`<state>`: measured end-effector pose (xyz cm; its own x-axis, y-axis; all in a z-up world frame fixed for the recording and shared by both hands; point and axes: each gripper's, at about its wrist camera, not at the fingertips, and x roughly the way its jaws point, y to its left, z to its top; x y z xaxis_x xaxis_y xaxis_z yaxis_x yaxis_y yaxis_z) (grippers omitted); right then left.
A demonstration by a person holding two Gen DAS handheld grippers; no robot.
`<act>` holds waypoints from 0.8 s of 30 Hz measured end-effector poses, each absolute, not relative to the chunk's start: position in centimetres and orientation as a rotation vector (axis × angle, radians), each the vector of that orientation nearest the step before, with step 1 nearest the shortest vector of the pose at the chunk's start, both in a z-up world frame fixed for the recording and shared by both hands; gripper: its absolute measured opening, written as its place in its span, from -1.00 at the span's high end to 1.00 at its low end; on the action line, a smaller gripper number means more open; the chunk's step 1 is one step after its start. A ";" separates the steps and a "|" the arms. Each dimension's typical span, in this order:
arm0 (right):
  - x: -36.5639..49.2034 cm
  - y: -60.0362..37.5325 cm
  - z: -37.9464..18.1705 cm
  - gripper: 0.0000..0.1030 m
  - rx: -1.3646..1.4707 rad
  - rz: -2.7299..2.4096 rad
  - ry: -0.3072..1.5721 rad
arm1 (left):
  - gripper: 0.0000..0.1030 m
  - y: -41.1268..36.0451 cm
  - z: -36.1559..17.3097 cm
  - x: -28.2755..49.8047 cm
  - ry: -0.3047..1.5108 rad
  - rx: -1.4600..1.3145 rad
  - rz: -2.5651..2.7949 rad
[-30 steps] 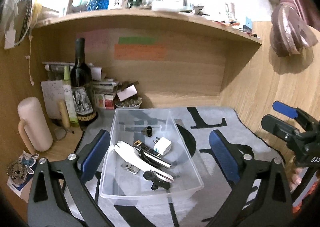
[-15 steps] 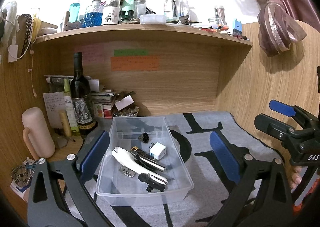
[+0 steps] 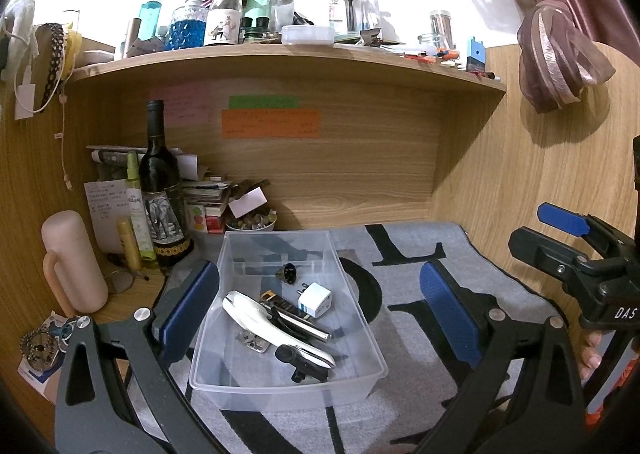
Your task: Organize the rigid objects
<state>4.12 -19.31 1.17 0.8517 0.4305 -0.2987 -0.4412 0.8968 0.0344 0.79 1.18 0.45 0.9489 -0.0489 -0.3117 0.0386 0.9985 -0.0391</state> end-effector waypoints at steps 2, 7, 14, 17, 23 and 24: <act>4.2 -19.4 1.2 -1.00 -0.035 0.461 0.307 | -0.98 1.1 0.4 0.8 0.317 -0.030 -0.045; 4.2 -19.4 1.1 -1.00 -0.036 0.461 0.307 | -0.98 1.1 0.4 0.8 0.318 -0.031 -0.046; 4.1 -19.3 1.1 -1.00 -0.034 0.458 0.308 | -0.98 1.2 0.4 0.8 0.319 -0.032 -0.046; 4.0 -19.2 1.1 -1.00 -0.033 0.457 0.308 | -0.98 1.2 0.4 0.8 0.316 -0.030 -0.044; 4.1 -19.3 1.1 -1.00 -0.032 0.456 0.309 | -0.98 1.3 0.5 0.8 0.318 -0.033 -0.047; 4.1 -19.3 1.1 -1.00 -0.032 0.456 0.309 | -0.98 1.1 0.4 0.8 0.318 -0.033 -0.048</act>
<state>4.13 -19.28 1.07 0.8520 0.4282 -0.3011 -0.4379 0.8982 0.0382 0.79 1.11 0.39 0.9486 -0.0525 -0.3121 0.0422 0.9983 -0.0399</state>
